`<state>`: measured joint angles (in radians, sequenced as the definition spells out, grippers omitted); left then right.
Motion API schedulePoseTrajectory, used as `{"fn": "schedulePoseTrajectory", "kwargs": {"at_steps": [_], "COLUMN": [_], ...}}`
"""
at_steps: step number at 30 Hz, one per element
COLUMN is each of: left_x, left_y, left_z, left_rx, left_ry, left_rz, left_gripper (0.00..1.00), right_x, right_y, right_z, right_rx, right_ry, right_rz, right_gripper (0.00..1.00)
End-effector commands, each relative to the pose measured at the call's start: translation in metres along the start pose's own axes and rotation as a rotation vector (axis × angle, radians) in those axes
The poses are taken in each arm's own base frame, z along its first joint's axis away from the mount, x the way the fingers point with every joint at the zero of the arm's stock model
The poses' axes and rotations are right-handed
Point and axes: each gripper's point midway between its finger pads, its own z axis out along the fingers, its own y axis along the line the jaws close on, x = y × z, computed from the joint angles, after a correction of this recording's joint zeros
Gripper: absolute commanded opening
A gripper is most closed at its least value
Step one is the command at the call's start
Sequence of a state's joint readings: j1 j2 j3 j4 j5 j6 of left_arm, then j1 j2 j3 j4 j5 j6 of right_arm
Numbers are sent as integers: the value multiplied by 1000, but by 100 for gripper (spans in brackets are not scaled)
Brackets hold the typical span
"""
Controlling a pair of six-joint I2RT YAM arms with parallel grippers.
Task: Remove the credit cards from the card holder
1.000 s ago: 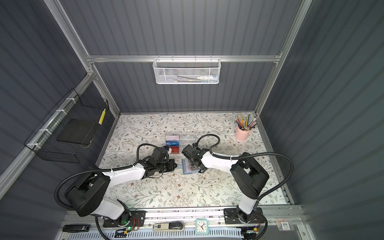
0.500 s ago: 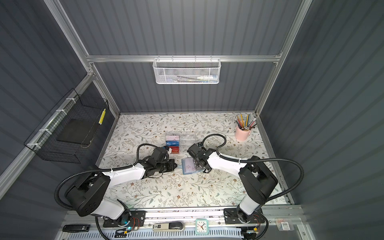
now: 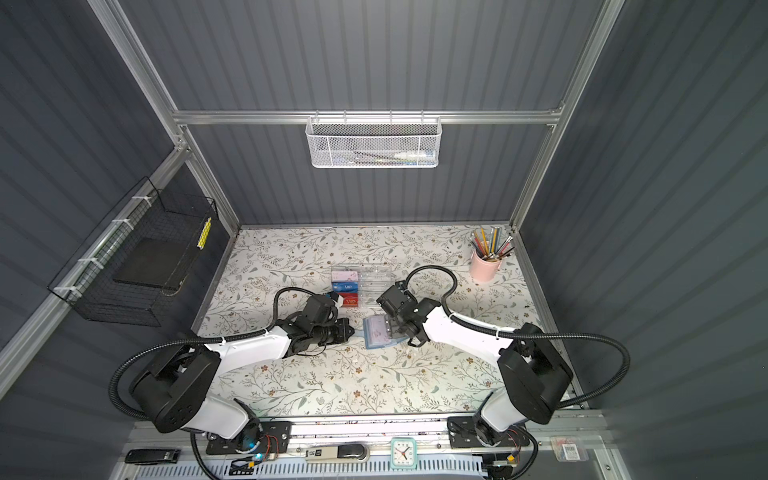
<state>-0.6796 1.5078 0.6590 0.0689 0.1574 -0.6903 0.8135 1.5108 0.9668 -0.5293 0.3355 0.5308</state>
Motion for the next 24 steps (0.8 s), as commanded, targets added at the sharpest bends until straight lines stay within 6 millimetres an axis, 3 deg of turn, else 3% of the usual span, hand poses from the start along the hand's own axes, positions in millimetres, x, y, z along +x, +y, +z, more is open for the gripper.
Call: {"fn": "schedulePoseTrajectory", "kwargs": {"at_steps": [1,8,15,17,24], "left_x": [5,5,5,5,6], "left_y": [5,5,7,7,8], "left_z": [2,1,-2,-2,-2], "left_rx": [-3,-2,-9,-8,-9], "left_ry": [13,10,6,6,8], "left_rz": [8,8,11,11,12], "left_gripper": [0,0,0,0,0], "right_x": [7,14,17,17,9], "right_y": [11,35,51,52,40], "right_z": [-1,12,30,33,26], "right_rx": [-26,-97,-124,-119,-59], "right_ry": [26,54,88,95,66], "right_rz": [-29,-30,-28,-27,-25], "right_gripper": [85,81,68,63,64]}}
